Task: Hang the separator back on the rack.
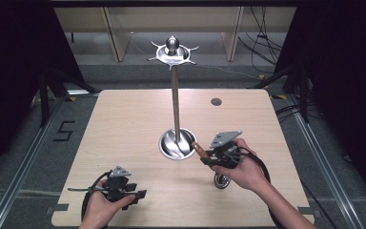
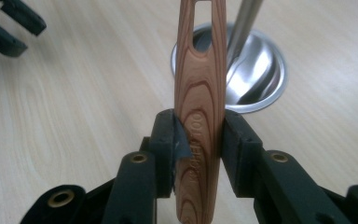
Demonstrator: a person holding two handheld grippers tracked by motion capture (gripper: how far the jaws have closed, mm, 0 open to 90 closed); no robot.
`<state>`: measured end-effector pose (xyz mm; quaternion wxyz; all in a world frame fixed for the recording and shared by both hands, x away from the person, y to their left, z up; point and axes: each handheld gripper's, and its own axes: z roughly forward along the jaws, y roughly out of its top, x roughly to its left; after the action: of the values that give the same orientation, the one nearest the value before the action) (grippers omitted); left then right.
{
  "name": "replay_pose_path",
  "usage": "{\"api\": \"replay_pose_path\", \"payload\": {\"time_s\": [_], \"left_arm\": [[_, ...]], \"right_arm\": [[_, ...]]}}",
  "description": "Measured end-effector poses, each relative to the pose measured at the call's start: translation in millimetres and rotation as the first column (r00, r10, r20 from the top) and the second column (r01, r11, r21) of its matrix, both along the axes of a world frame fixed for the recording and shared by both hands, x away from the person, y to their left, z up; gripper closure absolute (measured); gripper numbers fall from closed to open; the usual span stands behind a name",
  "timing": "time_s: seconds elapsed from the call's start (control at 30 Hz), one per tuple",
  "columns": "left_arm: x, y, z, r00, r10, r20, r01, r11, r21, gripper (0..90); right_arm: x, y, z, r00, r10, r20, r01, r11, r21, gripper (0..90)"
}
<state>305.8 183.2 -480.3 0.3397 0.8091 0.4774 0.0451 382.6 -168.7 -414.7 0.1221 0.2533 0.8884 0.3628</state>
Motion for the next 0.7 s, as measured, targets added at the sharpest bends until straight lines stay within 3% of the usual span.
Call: {"api": "replay_pose_path", "payload": {"time_s": [0.07,0.13,0.23,0.27,0.33,0.37,0.5,0.63,0.67,0.7], "left_arm": [[-0.2,0.0,0.1,1.0000,0.002,0.001,-0.002,1.0000,0.002,48.8],[-0.2,-0.4,-0.4,0.9999,0.013,0.003,-0.013,0.9999,0.004,48.8],[0.1,-0.2,-1.0,0.9999,0.011,-0.001,-0.011,0.9999,0.004,48.8],[0.0,0.3,-0.9,1.0000,0.003,-0.005,-0.003,1.0000,0.001,48.8],[0.0,0.1,-1.1,1.0000,0.006,-0.005,-0.006,1.0000,0.000,48.8],[0.0,0.1,-1.1,1.0000,0.006,-0.006,-0.006,1.0000,0.000,48.8],[0.0,-0.3,-1.0,0.9999,0.012,0.002,-0.012,0.9999,0.000,48.8],[0.0,0.3,0.0,0.9997,0.017,0.016,-0.017,0.9998,-0.007,48.8],[0.3,0.3,-0.4,0.9995,0.022,0.021,-0.022,0.9997,-0.011,48.8],[0.1,0.3,-0.1,0.9994,0.023,0.027,-0.023,0.9996,-0.014,48.8]], "right_arm": [[-2.4,-7.0,2.7,0.9995,-0.026,0.020,0.025,0.999,0.030,68.7],[-2.0,-14.9,6.1,0.9983,-0.002,0.058,0.000,1.000,0.030,68.7],[-4.5,-19.7,8.4,0.9975,-0.032,0.063,0.028,0.998,0.063,68.7],[-6.2,-24.3,11.7,0.9939,-0.050,0.098,0.040,0.994,0.097,68.7],[-6.5,-26.0,13.1,0.9935,-0.049,0.103,0.037,0.994,0.107,68.7],[-9.4,-29.3,16.8,0.9885,-0.075,0.131,0.054,0.987,0.154,68.7],[-10.6,-33.9,22.6,0.9788,-0.093,0.182,0.055,0.977,0.204,68.7],[-11.1,-36.6,28.4,0.9810,-0.098,0.168,0.057,0.971,0.234,68.7],[-10.3,-37.6,29.3,0.9764,-0.102,0.190,0.056,0.970,0.235,68.7],[-9.8,-37.8,29.5,0.9792,-0.088,0.183,0.043,0.971,0.237,68.7]]}}
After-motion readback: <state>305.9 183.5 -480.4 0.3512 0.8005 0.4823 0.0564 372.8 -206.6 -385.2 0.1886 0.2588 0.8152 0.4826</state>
